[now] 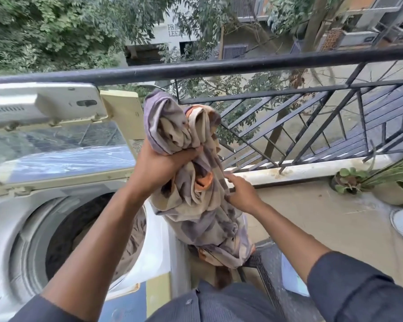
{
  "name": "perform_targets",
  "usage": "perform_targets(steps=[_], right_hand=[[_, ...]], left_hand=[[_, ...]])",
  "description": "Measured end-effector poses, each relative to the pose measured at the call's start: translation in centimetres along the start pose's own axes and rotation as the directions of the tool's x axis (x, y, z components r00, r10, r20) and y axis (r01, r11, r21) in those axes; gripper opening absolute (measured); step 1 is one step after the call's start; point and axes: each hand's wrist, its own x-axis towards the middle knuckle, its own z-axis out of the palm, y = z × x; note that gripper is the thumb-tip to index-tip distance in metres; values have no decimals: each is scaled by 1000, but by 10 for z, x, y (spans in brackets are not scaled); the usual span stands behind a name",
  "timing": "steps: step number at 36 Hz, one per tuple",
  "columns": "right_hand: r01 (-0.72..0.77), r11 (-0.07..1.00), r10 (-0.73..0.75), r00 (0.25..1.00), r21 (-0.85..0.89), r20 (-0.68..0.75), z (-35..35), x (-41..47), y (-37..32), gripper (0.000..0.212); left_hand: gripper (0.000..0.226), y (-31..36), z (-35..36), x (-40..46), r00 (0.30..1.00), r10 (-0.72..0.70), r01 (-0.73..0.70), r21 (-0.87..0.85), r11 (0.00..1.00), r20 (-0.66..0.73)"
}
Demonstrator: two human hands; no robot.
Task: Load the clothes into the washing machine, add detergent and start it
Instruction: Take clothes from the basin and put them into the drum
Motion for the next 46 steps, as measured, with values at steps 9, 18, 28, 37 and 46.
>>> perform_targets(steps=[9,18,28,37,46], right_hand=[[-152,975,152,988,-161,-14,7,9,16,21],[-124,981,99,981,-149,-169,-54,-2,13,29],[172,985,-172,915,-33,-366,-118,-46,-85,27],[499,852,-366,785,160,-500,-100,-65,-160,24],[419,807,-303,899,416,-317,-103,-71,-117,34]], left_hand=[[49,5,-18,-4,1000,2,-2,10,1000,-3],[41,-18,-28,-2,1000,-21,15,218,976,23],[49,-34,-4,-7,996,-74,93,500,861,-57],[73,-27,40,-11,998,-53,69,560,825,-45],[43,-34,26,-5,988,-2,59,369,928,-153]])
